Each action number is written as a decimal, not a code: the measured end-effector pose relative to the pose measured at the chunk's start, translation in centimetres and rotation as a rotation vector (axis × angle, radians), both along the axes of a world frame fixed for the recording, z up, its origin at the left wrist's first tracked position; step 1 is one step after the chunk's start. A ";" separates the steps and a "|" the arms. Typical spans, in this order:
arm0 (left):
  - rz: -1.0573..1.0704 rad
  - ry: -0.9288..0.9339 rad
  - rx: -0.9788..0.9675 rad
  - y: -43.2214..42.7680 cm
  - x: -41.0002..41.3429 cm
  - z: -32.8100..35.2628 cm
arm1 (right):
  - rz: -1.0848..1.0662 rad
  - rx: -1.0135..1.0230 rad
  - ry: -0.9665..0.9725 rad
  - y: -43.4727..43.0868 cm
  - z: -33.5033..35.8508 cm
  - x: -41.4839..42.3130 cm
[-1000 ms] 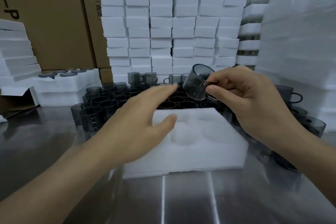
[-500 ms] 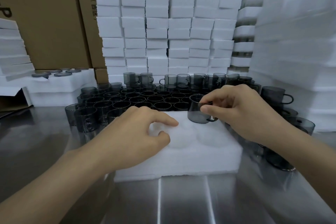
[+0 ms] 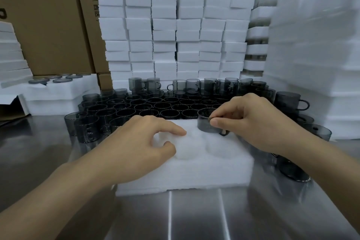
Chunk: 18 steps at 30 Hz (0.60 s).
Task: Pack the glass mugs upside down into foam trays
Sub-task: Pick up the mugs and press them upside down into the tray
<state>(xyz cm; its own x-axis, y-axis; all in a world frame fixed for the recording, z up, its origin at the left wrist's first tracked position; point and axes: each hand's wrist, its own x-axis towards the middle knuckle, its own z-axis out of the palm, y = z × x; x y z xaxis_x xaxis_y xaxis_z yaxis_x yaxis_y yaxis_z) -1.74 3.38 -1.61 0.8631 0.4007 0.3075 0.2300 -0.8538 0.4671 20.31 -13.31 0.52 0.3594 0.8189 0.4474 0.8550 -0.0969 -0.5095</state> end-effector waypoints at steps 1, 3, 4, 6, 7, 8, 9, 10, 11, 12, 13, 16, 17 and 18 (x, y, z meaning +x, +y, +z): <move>-0.003 0.001 0.010 0.0 0.0 0.0 | 0.000 0.000 -0.019 -0.1 -0.1 0.0; 0.002 0.006 0.024 0.1 0.0 -0.1 | -0.015 0.009 -0.072 -0.1 -0.2 0.0; 0.008 0.011 0.027 0.0 0.0 0.0 | -0.022 0.011 -0.084 0.0 -0.3 -0.1; 0.011 0.014 0.036 0.1 0.0 0.0 | -0.026 0.011 -0.047 0.2 -0.8 0.0; 0.009 0.013 0.035 0.1 0.0 0.0 | -0.036 0.010 -0.021 0.2 -1.1 0.0; 0.007 0.012 0.028 0.1 0.0 -0.1 | -0.045 0.016 -0.006 0.2 -1.4 0.0; 0.006 0.008 0.022 0.1 0.0 0.0 | -0.048 0.028 0.008 0.3 -1.7 0.0; 0.007 0.005 0.022 0.1 0.1 0.1 | -0.046 0.041 0.033 0.4 -1.7 0.1; 0.004 0.004 0.025 0.1 0.1 0.1 | -0.036 0.050 0.077 0.5 -1.7 0.2; 0.003 0.008 0.027 0.0 0.1 0.1 | -0.025 0.048 0.126 0.6 -1.7 0.3; 0.002 0.007 0.026 0.0 0.2 0.1 | -0.014 0.037 0.166 0.6 -1.6 0.4; 0.003 0.000 0.029 0.1 0.2 0.1 | -0.012 -0.055 0.178 0.4 -1.6 0.9; 0.000 0.004 0.030 0.1 0.2 0.1 | -0.021 -0.091 0.148 0.4 -1.6 1.1; -0.005 0.003 0.030 0.2 0.2 0.0 | -0.028 -0.113 0.124 0.3 -1.5 1.1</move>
